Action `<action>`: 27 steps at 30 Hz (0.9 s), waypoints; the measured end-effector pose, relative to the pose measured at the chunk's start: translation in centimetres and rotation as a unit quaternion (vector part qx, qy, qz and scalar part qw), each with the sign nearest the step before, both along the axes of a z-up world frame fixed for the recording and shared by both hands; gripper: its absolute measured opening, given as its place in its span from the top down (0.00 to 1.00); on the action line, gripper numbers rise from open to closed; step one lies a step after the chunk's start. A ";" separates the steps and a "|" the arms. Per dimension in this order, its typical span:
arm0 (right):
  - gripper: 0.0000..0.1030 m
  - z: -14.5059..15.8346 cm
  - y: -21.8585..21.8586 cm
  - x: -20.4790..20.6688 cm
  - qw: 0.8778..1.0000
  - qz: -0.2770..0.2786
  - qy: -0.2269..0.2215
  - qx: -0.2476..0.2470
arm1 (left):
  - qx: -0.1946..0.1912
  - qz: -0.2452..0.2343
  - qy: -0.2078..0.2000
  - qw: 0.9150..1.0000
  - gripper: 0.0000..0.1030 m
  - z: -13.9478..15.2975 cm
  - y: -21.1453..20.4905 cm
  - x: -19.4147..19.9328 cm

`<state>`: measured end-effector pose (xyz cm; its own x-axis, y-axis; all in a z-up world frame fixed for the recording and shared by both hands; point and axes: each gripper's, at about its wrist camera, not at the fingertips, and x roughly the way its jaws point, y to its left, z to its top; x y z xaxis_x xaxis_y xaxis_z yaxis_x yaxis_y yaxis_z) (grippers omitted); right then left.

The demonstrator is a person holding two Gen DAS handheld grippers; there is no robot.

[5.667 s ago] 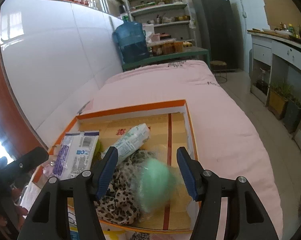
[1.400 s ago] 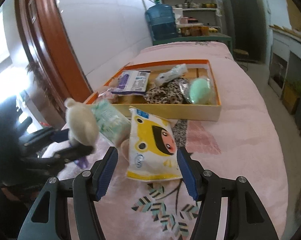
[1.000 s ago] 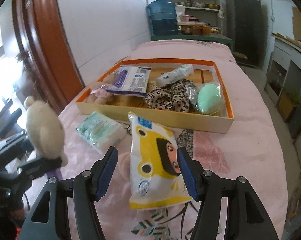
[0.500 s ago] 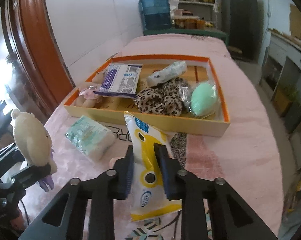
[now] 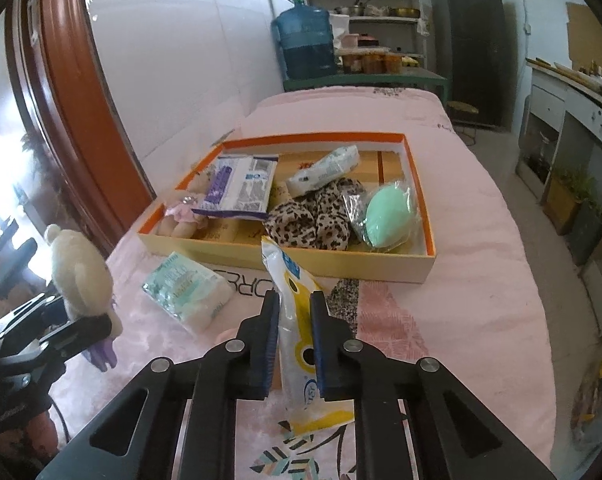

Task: Organize soft objects
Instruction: 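Lift the teddy bear with the left gripper while the right gripper grasps the yellow wipes pack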

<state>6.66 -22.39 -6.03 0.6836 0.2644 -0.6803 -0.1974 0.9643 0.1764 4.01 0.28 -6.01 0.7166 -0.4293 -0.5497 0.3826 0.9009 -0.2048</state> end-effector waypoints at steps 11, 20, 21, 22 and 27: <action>0.90 2.3 0.0 -0.6 1.000 0.006 -0.030 -0.007 | -0.026 0.021 -0.012 0.999 0.54 1.3 0.7 0.5; 0.26 0.2 1.8 1.2 0.999 0.023 0.019 -0.040 | -0.042 0.031 -0.002 0.999 0.54 0.7 1.9 0.5; 0.26 0.1 2.2 1.4 0.998 0.027 0.022 -0.052 | -0.043 0.032 -0.001 0.999 0.54 0.6 2.0 0.5; 0.26 -0.1 2.8 1.7 0.997 0.031 0.025 -0.067 | -0.044 0.032 -0.001 0.999 0.54 0.6 1.9 0.5; 0.27 -1.4 6.0 3.0 0.980 0.046 0.039 -0.192 | -0.044 0.034 0.000 0.998 0.54 0.5 2.0 0.5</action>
